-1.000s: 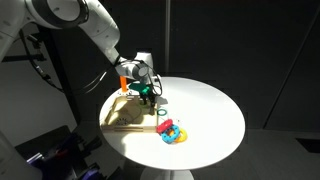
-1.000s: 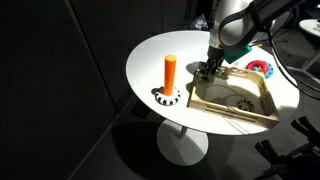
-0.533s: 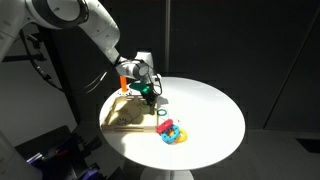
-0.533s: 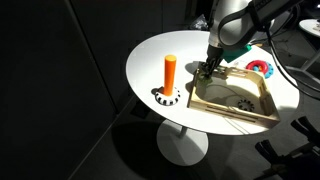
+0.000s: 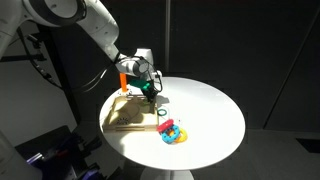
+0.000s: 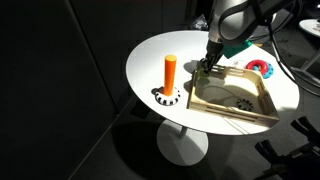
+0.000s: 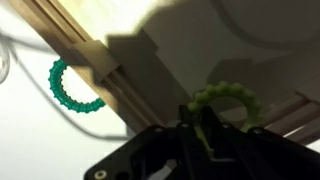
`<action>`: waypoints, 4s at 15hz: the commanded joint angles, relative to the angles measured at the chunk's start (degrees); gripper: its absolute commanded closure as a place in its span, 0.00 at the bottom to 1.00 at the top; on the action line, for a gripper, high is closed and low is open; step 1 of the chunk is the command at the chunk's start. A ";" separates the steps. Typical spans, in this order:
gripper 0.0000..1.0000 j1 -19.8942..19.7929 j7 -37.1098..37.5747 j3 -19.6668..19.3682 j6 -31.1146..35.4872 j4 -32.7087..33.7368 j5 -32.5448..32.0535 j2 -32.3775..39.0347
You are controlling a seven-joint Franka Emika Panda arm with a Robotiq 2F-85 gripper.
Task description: Remove the light green ring from the tray and drop it on the table
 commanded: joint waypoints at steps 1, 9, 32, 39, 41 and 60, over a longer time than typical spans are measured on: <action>0.94 -2.04 -0.53 1.88 -2.32 -1.14 1.59 -4.29; 0.94 -5.28 0.24 0.29 -3.30 -6.06 2.17 -12.27; 0.00 -10.56 -0.96 -4.99 -7.13 -18.40 0.52 -21.55; 0.00 -13.36 -13.23 0.38 -23.24 -16.84 12.52 -27.63; 0.00 -12.96 -14.44 0.30 -30.13 -15.66 12.39 -29.64; 0.00 -8.63 -7.65 1.00 -51.44 -6.65 0.85 -44.42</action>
